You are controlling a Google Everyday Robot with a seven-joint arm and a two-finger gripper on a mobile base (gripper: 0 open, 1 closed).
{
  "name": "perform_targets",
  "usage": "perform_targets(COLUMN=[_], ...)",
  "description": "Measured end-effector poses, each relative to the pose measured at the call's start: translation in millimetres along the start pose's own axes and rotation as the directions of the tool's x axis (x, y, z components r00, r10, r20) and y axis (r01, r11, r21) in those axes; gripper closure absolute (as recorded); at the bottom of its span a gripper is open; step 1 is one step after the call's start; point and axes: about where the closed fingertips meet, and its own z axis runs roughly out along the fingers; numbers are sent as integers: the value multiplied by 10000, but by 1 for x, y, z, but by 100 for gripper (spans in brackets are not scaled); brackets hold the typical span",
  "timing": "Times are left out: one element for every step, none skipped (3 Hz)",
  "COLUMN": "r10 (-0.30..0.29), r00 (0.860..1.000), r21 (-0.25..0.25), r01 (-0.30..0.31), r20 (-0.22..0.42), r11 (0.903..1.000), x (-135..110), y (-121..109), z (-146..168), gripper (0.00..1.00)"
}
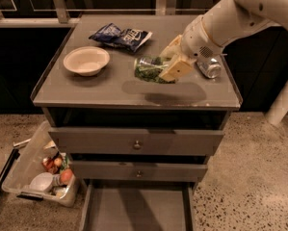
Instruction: Place green can into bottom drawer
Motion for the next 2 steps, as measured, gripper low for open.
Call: perform_targets(r10=[-468,-569], r00=[9984,9937], r21=[368,844], r01=[480,651], r20=[-317,-962], r11=[9982,9943], x=[3,21], y=[24,52], z=[-28,-60], gripper=[100,100])
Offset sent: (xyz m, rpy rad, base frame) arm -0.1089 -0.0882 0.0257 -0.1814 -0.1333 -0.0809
